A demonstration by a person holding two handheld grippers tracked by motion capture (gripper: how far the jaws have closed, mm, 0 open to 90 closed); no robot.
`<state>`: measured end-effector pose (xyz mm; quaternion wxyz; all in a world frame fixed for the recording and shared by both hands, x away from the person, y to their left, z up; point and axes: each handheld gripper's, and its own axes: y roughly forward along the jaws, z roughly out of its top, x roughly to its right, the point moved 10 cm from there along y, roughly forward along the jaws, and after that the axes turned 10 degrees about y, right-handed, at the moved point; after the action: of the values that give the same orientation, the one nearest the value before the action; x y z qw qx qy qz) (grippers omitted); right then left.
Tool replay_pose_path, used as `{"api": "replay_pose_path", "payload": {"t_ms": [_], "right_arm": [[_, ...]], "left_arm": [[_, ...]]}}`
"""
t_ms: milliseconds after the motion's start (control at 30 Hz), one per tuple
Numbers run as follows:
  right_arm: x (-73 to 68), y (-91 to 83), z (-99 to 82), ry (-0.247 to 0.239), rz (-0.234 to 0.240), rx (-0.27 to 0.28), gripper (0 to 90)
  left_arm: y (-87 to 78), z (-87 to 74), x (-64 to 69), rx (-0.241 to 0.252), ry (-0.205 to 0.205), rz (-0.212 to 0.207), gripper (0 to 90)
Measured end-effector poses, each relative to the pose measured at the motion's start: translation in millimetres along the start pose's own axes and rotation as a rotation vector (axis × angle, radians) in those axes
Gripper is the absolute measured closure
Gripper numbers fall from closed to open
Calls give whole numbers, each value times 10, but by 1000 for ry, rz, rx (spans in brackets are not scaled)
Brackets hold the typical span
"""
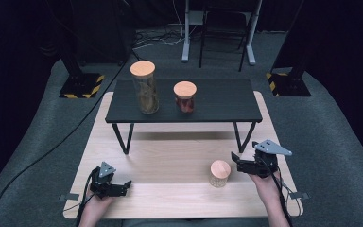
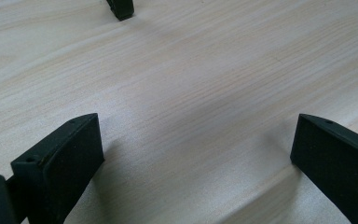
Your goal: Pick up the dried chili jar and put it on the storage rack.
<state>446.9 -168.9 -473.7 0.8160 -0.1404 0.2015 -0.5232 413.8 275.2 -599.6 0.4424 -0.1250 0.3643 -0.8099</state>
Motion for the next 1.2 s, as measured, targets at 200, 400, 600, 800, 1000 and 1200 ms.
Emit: {"api": "replay_pose_path", "payload": {"t_ms": [200, 400, 600, 800, 1000, 1200], "right_arm": [[148, 2, -185, 32, -25, -12, 69], [367, 46, -425, 48, -67, -33, 71], [469, 91, -563, 60, -75, -55, 75], [610, 162, -790, 93, -96, -101, 79], [658, 190, -925, 99, -107, -140, 81], [660, 211, -1012, 115, -111, -172, 81]], "left_arm": [[0, 0, 0, 0, 0, 0, 20], [0, 0, 1, 0, -1, 1, 20], [-3, -4, 1, -2, 1, 1, 20], [-4, -4, 3, -3, 1, 0, 20], [-2, -2, 2, -2, 3, -1, 20], [0, 1, 4, -1, 0, 0, 20]]}}
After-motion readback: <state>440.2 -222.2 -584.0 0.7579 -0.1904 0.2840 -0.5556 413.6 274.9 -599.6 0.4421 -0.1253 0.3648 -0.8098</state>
